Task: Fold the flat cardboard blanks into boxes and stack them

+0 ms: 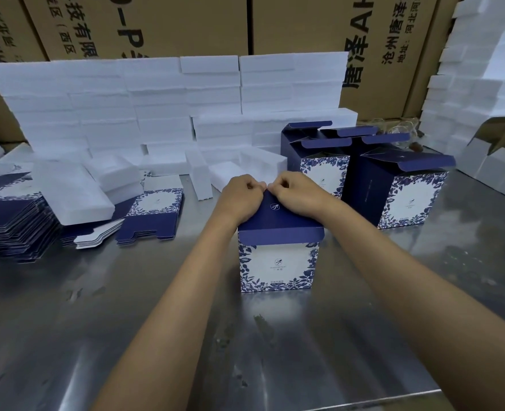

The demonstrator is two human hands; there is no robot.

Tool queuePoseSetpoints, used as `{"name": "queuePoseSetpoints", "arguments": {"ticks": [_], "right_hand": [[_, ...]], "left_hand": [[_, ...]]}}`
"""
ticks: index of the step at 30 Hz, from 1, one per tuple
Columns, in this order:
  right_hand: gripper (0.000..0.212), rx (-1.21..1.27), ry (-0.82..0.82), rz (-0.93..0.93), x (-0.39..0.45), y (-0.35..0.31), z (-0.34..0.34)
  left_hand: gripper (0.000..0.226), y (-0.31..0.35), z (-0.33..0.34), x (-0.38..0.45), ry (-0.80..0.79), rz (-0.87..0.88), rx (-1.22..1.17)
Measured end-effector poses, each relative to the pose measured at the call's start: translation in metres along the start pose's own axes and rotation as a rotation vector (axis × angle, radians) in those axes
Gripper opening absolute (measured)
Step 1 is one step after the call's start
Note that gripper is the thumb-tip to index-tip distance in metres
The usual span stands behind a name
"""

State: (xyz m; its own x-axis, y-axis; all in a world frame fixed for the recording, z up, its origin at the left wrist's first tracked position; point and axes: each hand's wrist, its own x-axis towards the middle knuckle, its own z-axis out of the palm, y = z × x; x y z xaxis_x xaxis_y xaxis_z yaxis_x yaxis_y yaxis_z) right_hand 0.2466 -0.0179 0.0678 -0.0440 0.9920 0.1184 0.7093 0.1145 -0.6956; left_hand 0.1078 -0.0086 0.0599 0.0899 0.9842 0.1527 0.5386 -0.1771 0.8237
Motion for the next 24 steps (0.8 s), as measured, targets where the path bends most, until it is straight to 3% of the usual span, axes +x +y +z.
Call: {"name": "queuePoseSetpoints", "arguments": {"ticks": [10, 14, 18, 21, 24], "right_hand": [[0.031, -0.104, 0.049, 0.063, -0.004, 0.0, -0.001], [0.011, -0.216, 0.11, 0.129, -0.012, -0.002, -0.004], [0.01, -0.235, 0.133, 0.175, -0.016, -0.003, -0.003], [0.018, -0.446, 0.328, -0.021, -0.022, -0.008, -0.003], [0.018, -0.57, 0.311, -0.269, -0.028, -0.018, -0.001]], "left_hand": [[0.034, -0.003, -0.001, -0.006, 0.162, -0.034, 0.085], [0.043, -0.005, -0.002, -0.009, 0.205, -0.094, 0.064], [0.042, -0.004, 0.0, -0.013, 0.237, -0.143, 0.058], [0.017, -0.001, -0.002, -0.014, 0.333, -0.014, 0.154], [0.015, 0.007, -0.007, -0.016, 0.309, 0.26, 0.334]]}}
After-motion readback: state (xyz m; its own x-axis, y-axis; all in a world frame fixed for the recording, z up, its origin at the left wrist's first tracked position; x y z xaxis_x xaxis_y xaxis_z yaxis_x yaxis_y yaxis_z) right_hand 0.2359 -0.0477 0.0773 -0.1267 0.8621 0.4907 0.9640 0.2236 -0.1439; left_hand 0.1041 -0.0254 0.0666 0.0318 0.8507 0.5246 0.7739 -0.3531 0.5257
